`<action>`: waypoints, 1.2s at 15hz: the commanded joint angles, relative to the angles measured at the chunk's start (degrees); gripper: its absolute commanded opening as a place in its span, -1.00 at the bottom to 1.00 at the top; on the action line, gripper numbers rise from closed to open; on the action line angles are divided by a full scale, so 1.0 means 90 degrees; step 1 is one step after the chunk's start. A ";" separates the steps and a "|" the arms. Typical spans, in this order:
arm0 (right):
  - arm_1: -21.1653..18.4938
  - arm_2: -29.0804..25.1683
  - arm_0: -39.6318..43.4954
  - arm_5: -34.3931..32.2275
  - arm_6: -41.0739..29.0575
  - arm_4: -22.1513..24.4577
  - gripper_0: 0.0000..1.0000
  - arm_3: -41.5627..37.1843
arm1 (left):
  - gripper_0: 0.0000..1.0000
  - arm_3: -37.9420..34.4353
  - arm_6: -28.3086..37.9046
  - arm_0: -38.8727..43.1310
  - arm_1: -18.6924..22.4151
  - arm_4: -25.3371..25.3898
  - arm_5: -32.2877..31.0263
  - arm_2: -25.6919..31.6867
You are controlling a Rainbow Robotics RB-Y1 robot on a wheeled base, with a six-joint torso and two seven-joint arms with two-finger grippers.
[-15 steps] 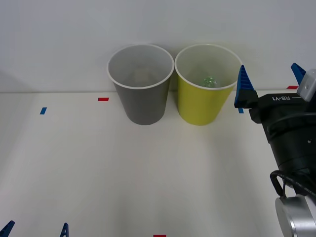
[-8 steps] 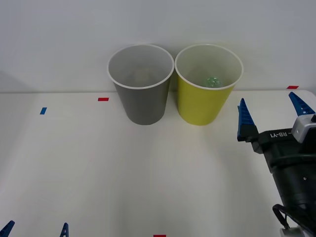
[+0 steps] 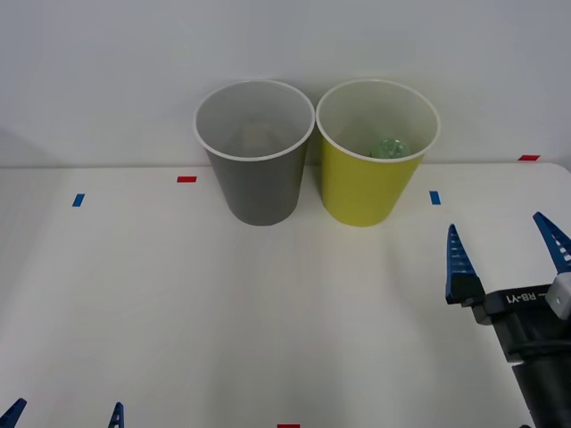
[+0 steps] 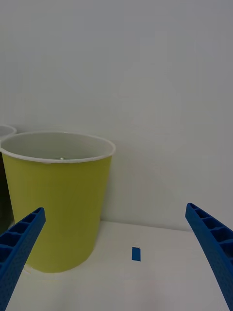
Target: Put cans in the gray bin and PET bottles in the light green bin.
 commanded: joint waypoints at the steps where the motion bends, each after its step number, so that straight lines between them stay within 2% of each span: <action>1: -0.0342 -0.0010 0.0655 -0.0565 0.0826 -0.0882 1.00 0.0056 | 1.00 0.0000 0.0000 0.0000 0.0000 0.0000 0.0000 0.0000; 3: -0.0420 0.0000 0.1104 -0.0848 0.0904 -0.1067 1.00 0.0056 | 1.00 0.0000 0.0000 0.0000 0.0000 0.0000 0.0000 0.0000; 8: -0.0616 0.0117 0.2247 -0.1238 0.0650 -0.1155 1.00 0.0056 | 1.00 0.0000 0.0000 0.0000 0.0000 0.0000 0.0000 0.0000; 11: -0.0821 0.0195 0.2638 -0.1541 0.0103 -0.1155 1.00 0.0056 | 1.00 0.0000 0.0000 0.0000 0.0000 0.0000 0.0000 0.0000; 18: -0.0899 0.0225 0.2960 -0.2078 0.0025 -0.1155 1.00 0.0281 | 1.00 0.0000 0.0000 0.0000 0.0000 0.0000 0.0000 0.0000</action>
